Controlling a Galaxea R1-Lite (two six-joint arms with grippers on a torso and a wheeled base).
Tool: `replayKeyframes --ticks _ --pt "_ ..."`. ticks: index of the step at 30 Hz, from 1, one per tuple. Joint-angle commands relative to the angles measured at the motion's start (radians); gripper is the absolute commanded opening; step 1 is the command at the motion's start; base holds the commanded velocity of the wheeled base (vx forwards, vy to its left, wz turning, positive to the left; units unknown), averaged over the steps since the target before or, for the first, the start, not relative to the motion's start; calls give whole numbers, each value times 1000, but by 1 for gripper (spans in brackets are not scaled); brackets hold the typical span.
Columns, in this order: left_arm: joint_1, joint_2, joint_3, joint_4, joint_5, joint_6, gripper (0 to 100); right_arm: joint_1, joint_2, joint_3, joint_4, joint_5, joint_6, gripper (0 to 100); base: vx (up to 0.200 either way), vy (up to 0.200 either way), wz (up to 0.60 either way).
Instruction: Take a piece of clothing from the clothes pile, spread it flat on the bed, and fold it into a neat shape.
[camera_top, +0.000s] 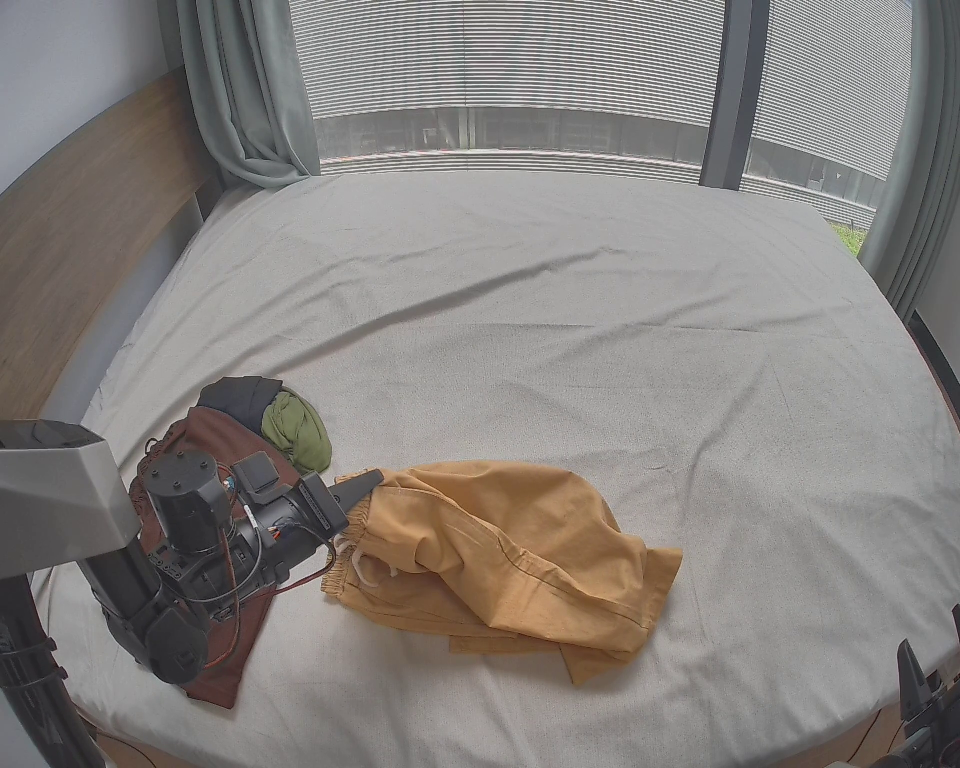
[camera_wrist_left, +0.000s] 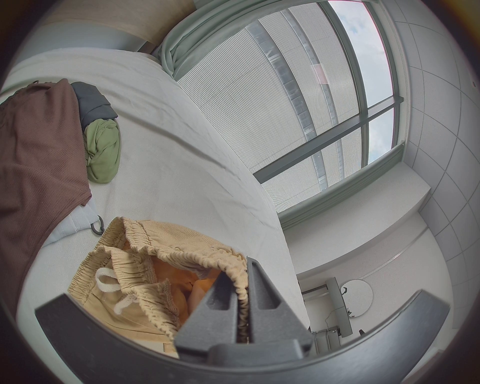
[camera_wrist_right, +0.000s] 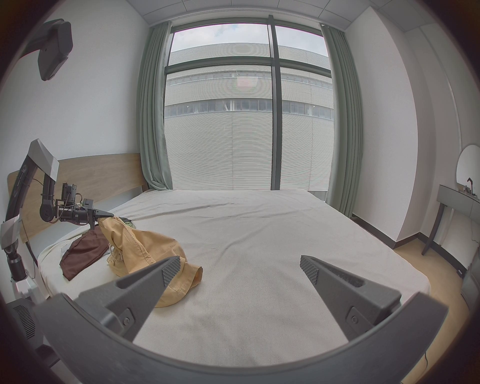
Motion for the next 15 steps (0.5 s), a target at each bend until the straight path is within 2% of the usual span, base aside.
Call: replayKeyframes --ticks 1,10,12,13,15 --pt "1 6 0 0 0 -1 0 0 -16 15 0 0 1 100 0 0 0" --pt "2 3 -3 0 0 1 0 1 -16 16 -5 3 4 100 0 0 0" --pt "5 4 -2 0 0 1 0 1 -16 -7 -66 8 4 100 0 0 0" --pt "7 4 -2 0 0 1 0 3 8 -88 -175 1 9 100 0 0 0" --pt "8 4 -5 0 0 -1 0 6 71 -145 -198 -5 7 100 0 0 0"
